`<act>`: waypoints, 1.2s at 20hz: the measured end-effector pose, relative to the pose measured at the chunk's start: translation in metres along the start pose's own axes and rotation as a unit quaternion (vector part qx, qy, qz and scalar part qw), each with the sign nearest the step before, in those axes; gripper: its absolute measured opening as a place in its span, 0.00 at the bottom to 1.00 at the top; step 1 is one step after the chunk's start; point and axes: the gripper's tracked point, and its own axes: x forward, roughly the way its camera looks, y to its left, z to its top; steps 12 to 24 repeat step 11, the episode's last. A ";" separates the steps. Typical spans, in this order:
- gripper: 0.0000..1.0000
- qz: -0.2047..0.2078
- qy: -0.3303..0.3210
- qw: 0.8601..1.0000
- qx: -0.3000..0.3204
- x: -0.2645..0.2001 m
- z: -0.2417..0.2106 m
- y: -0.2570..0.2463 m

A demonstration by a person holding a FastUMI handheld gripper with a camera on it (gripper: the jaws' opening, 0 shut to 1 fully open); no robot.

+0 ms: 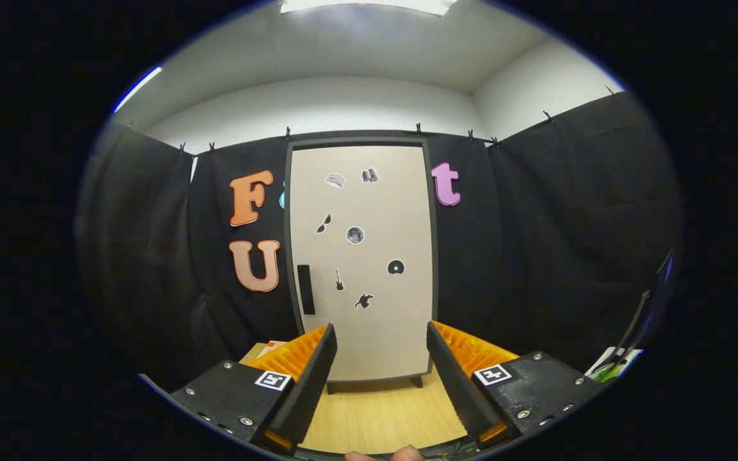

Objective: Open the shoe cabinet door, grab the shoes and put them into the shoe cabinet, then close the shoe cabinet door.

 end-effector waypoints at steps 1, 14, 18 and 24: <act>0.88 0.000 -0.005 1.000 -0.001 -0.011 0.004 -0.009; 0.89 0.020 -0.021 1.000 0.005 -0.067 0.020 -0.063; 0.89 0.020 -0.021 1.000 0.005 -0.067 0.020 -0.063; 0.89 0.020 -0.021 1.000 0.005 -0.067 0.020 -0.063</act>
